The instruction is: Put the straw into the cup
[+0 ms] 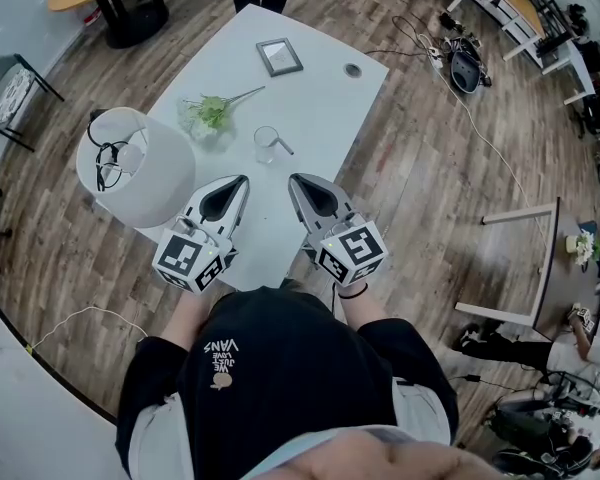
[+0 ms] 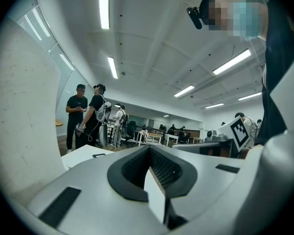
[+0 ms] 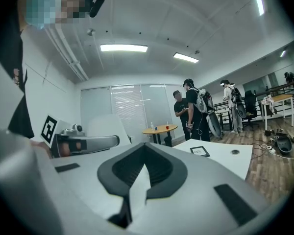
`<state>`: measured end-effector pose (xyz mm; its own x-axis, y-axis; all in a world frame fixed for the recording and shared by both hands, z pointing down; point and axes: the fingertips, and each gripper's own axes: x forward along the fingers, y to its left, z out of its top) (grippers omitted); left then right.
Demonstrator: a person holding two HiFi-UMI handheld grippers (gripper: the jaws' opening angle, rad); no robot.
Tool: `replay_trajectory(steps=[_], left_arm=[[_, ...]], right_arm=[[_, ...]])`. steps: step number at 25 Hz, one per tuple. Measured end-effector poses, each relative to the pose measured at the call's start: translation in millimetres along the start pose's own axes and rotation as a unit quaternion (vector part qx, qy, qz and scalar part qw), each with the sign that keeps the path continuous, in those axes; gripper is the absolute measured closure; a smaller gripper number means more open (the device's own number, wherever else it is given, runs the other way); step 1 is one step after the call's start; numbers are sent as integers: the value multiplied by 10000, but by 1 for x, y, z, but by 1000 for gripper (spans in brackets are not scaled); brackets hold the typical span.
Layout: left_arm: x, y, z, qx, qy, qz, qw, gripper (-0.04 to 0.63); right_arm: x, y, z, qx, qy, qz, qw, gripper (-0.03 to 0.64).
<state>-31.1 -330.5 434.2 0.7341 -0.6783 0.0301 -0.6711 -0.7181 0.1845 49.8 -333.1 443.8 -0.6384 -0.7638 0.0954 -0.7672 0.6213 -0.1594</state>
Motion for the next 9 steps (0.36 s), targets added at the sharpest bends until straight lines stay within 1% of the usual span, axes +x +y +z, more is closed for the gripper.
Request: replay_trajectory(steps=[9], left_arm=[[1,-4,4,34,58,-32,10000,584]], right_arm=[[-1,-1,2,4,56,-2,10000,600]])
